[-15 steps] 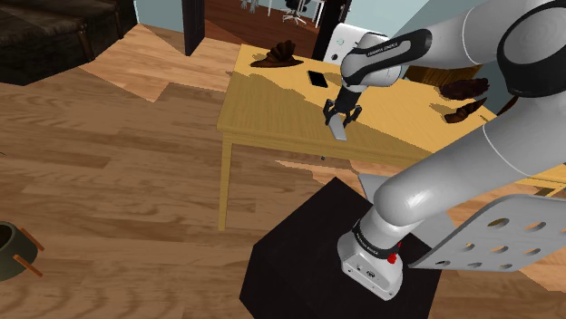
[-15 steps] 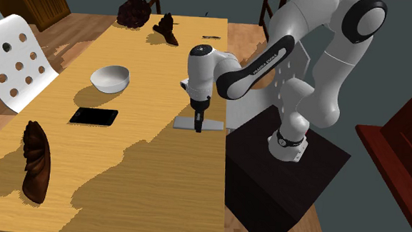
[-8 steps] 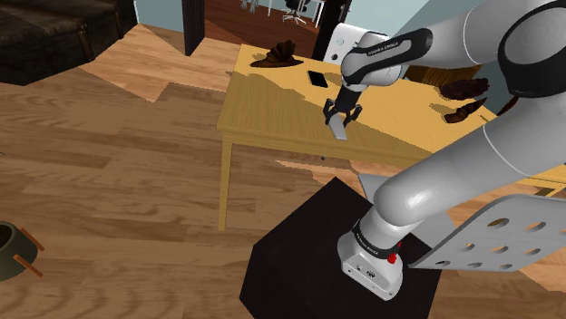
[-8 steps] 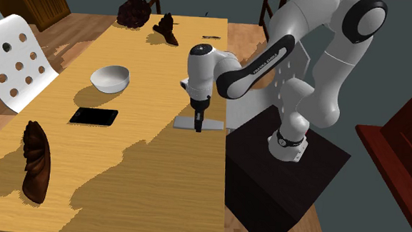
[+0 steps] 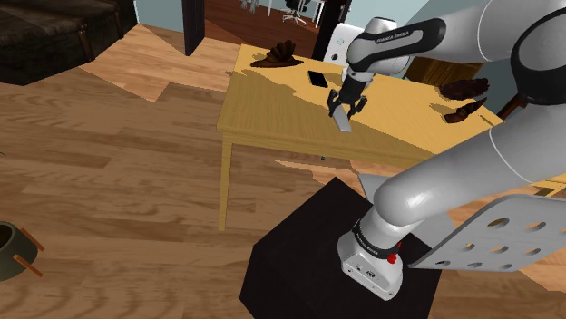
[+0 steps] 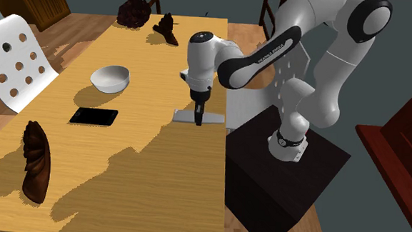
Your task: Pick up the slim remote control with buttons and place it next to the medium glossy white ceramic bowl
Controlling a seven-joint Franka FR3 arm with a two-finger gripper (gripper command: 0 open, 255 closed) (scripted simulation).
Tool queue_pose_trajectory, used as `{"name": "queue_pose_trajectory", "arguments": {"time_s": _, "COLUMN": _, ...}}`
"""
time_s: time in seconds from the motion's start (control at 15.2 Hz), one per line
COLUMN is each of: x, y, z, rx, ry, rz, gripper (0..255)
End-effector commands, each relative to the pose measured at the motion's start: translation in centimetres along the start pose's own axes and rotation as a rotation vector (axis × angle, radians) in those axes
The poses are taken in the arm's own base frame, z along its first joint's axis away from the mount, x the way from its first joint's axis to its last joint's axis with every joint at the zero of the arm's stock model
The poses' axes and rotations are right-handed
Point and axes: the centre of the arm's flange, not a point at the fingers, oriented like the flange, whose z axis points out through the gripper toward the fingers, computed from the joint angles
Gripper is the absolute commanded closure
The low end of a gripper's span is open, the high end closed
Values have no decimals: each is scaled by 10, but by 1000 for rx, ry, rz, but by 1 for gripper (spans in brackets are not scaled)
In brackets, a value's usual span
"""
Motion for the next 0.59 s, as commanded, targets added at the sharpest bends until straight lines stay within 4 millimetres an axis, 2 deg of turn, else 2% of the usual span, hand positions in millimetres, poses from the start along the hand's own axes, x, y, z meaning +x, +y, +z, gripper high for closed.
{"name": "queue_pose_trajectory", "arguments": {"time_s": 0.0, "x": 1, "y": -1, "z": -12, "rx": 0, "ry": 0, "rz": 0, "gripper": 255}}
{"name": "queue_pose_trajectory", "arguments": {"time_s": 0.53, "x": 1, "y": -2, "z": -54, "rx": 0, "ry": 0, "rz": 0, "gripper": 255}}
